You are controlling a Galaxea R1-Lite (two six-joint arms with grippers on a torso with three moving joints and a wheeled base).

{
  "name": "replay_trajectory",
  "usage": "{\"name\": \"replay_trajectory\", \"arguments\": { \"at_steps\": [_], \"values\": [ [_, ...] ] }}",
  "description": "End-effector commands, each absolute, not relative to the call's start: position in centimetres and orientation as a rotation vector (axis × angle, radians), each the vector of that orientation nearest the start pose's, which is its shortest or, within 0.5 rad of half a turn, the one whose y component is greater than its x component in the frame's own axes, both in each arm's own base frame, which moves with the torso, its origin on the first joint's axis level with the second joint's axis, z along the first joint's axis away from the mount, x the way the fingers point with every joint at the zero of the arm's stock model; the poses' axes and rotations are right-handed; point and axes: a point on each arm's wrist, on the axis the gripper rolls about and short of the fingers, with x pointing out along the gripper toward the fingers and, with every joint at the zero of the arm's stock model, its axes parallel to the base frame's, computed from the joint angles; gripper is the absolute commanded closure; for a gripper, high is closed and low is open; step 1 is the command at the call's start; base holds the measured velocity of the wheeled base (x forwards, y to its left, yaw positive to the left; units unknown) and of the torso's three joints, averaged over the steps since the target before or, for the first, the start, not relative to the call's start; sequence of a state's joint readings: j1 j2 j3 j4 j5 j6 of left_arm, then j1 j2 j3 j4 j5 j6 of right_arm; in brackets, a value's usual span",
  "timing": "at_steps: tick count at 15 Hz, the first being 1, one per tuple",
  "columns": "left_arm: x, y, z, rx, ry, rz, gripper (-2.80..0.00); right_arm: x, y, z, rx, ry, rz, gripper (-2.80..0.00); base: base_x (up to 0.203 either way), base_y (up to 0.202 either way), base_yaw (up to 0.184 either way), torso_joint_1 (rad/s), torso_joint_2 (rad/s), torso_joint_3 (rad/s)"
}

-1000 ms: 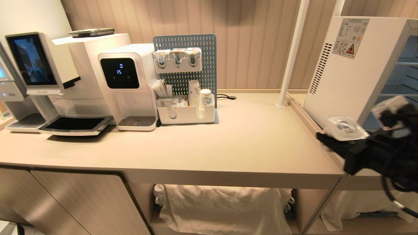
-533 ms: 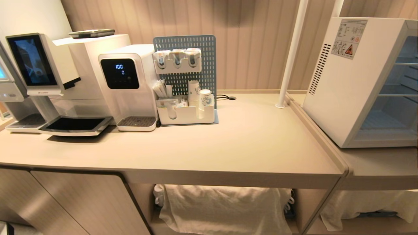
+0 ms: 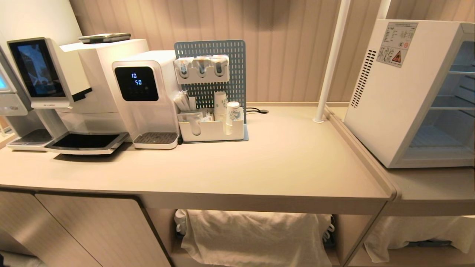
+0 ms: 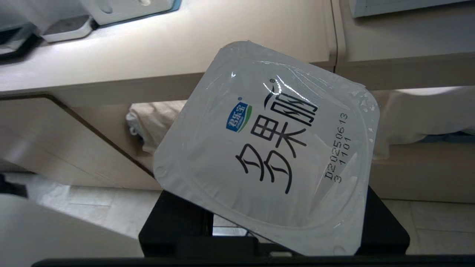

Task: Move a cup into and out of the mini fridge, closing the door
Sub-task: Put the yoghurt in the freezer

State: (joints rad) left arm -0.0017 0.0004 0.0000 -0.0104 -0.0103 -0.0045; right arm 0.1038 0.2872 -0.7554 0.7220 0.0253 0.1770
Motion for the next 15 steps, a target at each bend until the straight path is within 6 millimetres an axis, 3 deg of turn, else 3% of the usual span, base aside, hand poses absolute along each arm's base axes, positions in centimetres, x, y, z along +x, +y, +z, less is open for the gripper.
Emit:
{"name": "replay_trajectory", "arguments": {
  "at_steps": [1,4,6,10,13,15],
  "values": [
    [-2.3,0.0,7.7,-0.005,-0.011,-0.012,0.0,-8.6,-0.8,21.8,0.188,0.287,0.119,0.0,0.0,0.0,0.0,0.0,0.0,0.0],
    [-2.3,0.0,7.7,0.002,-0.012,-0.013,0.0,-8.9,0.9,22.8,0.239,0.268,0.048,0.0,0.0,0.0,0.0,0.0,0.0,0.0],
    [-2.3,0.0,7.7,-0.011,-0.014,-0.011,0.0,-9.1,1.9,21.9,0.223,0.292,0.179,0.0,0.0,0.0,0.0,0.0,0.0,0.0],
    [-2.3,0.0,7.7,-0.011,-0.013,-0.011,0.0,-7.1,0.8,19.9,0.19,0.308,0.286,0.0,0.0,0.0,0.0,0.0,0.0,0.0],
    [-2.3,0.0,7.7,-0.011,-0.014,-0.011,0.0,-7.4,0.6,16.1,0.14,0.168,0.259,0.0,0.0,0.0,0.0,0.0,0.0,0.0],
    [-2.3,0.0,7.7,-0.012,-0.014,-0.011,0.0,-4.9,0.3,12.6,0.107,0.053,0.168,0.0,0.0,0.0,0.0,0.0,0.0,0.0]
  ]
}}
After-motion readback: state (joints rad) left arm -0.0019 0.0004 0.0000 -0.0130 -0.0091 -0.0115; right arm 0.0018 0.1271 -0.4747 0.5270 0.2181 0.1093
